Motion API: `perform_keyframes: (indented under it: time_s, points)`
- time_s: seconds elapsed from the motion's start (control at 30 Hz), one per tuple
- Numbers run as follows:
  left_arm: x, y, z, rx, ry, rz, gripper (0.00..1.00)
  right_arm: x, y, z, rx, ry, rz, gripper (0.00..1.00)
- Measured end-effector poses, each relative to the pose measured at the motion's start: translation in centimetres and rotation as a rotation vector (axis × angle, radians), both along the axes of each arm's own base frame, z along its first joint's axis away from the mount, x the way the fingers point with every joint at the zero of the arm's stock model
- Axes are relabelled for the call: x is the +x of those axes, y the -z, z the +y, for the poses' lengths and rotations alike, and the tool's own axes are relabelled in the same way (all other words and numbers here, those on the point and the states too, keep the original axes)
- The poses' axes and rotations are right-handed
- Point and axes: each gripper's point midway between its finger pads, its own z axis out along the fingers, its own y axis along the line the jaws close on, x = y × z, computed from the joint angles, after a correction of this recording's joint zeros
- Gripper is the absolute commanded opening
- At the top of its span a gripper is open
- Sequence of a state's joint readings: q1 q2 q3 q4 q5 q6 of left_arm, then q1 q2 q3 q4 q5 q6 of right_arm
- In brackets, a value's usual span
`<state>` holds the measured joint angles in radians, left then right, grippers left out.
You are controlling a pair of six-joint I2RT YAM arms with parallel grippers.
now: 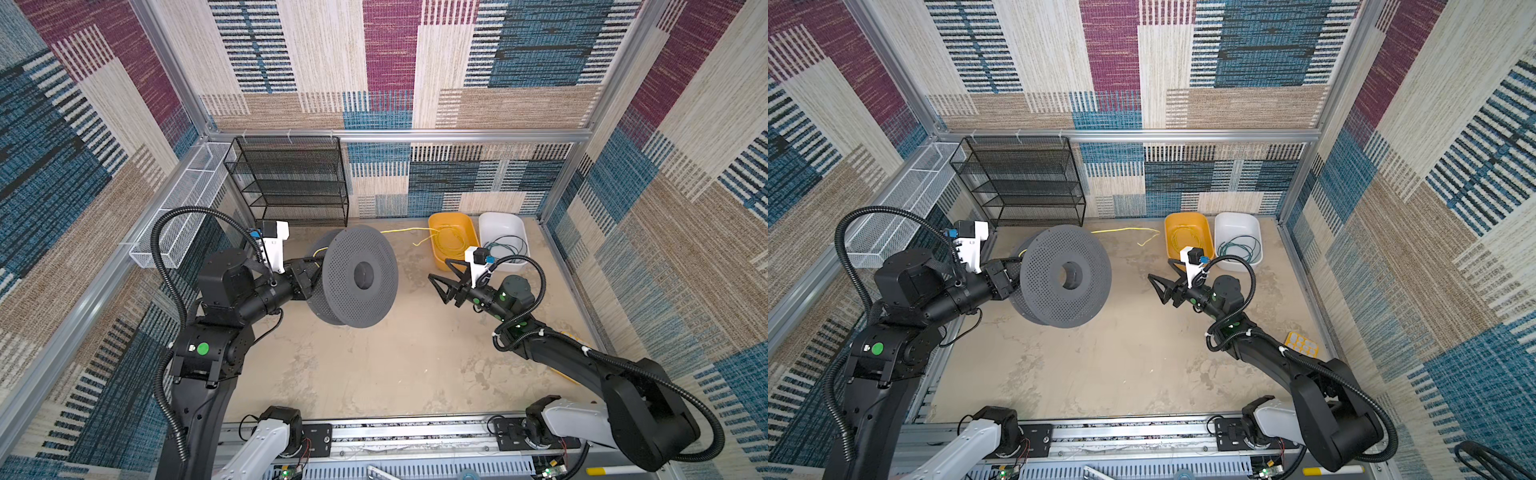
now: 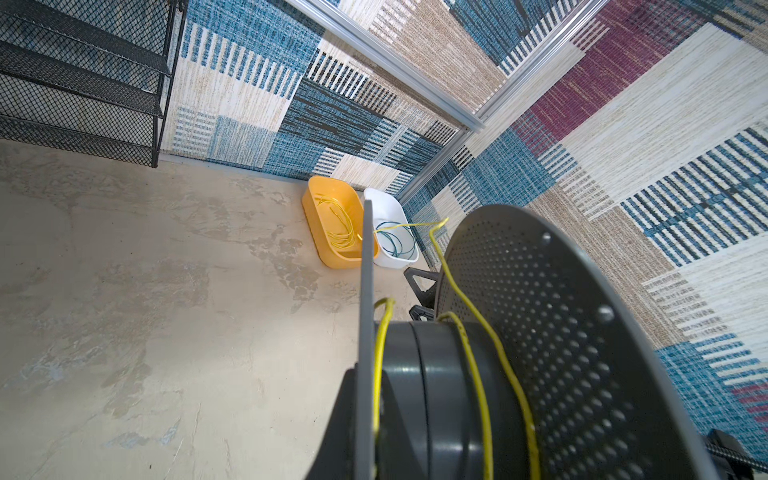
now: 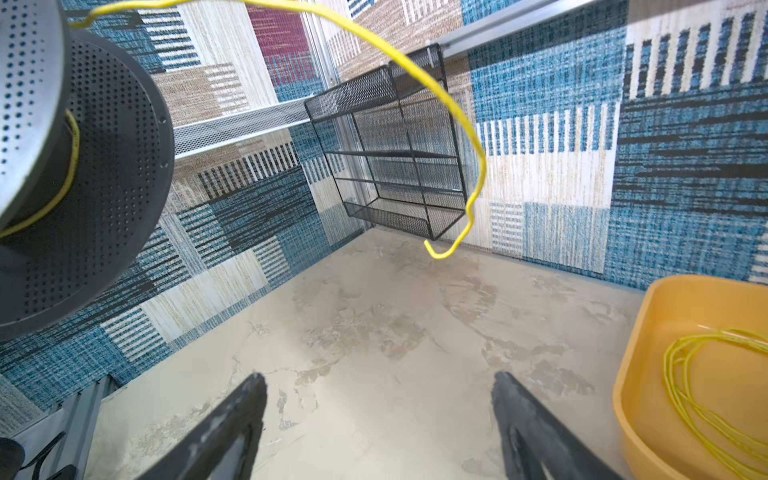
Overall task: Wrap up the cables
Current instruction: 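Raise the spool with the left gripper while the right moves toward the tubs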
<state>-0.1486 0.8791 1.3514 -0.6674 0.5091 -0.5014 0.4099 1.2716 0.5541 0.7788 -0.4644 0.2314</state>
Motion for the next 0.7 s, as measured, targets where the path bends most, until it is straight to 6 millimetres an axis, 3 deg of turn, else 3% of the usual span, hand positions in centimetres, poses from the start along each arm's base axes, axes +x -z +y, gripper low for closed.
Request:
perform_keyframes:
  time_s: [0.3, 0.7]
  points:
    - [-0.4, -0.8, -0.3, -0.023, 0.015, -0.004, 0.00, 2.8, -2.0, 0.0, 0.041, -0.009, -0.054, 0.81]
    - [-0.9, -1.4, -0.5, -0.035, 0.034, -0.015, 0.00, 6.3, -2.8, 0.1, 0.096, -0.043, -0.056, 0.73]
